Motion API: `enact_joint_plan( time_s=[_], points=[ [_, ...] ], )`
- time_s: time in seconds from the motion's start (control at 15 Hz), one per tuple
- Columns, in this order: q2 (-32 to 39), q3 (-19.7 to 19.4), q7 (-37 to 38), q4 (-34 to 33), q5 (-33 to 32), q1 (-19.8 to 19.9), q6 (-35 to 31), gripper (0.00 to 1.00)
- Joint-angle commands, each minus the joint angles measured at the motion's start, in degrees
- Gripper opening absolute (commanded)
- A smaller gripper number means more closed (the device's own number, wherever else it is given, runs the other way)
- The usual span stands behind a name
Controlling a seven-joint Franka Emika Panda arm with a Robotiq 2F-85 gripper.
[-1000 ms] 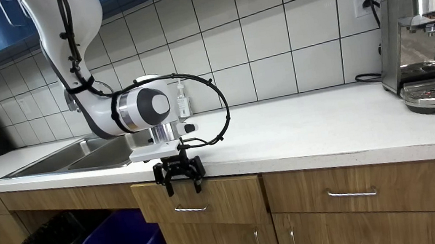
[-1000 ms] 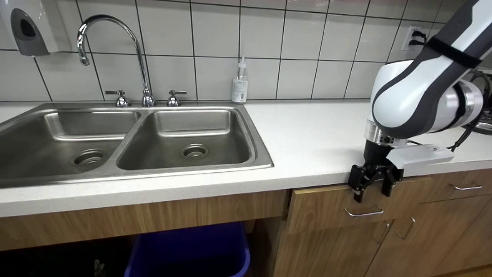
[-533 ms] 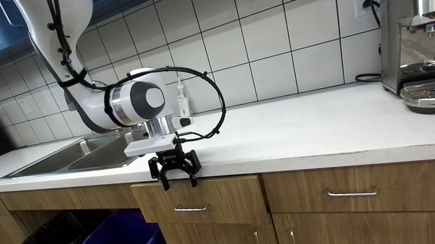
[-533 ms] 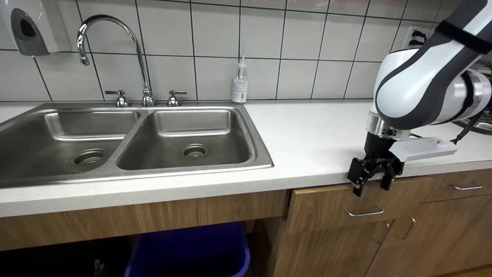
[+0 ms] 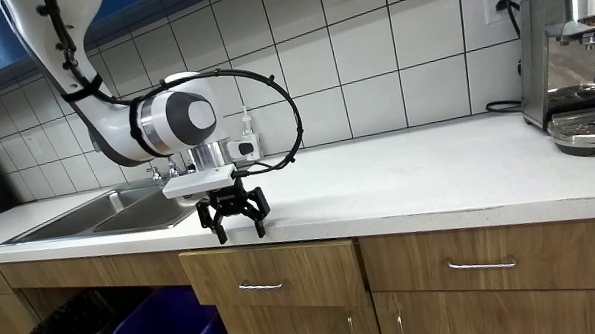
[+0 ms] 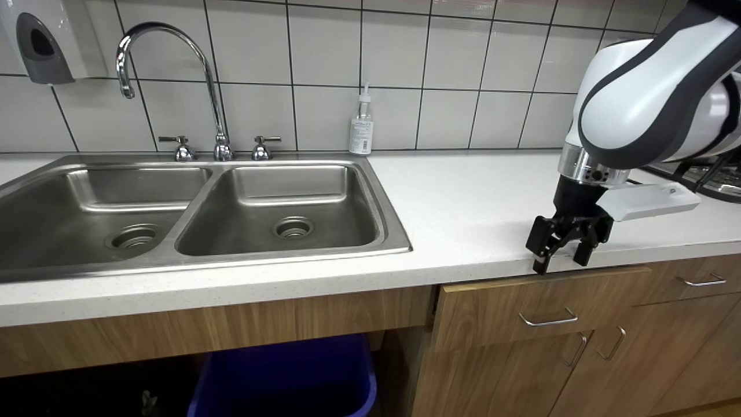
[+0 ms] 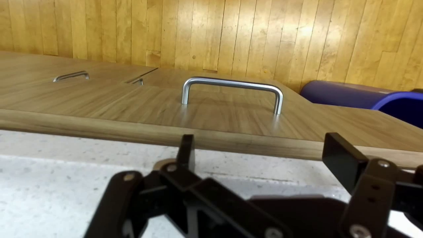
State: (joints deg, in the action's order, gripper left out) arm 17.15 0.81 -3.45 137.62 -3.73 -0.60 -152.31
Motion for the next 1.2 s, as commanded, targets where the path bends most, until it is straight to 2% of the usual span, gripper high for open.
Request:
enact_joint_plan(
  time_s=[0.0,0.73,1.13],
  points=[
    [-4.0,0.7,-2.6,1.5,0.9,0.9,0.7,1.00],
    [-8.2,0.3,-2.1,1.8,0.4,0.3,0.0,1.00],
    [-6.4,0.0,-0.8,0.8,0.0,0.0,0.0,1.00]
  ],
)
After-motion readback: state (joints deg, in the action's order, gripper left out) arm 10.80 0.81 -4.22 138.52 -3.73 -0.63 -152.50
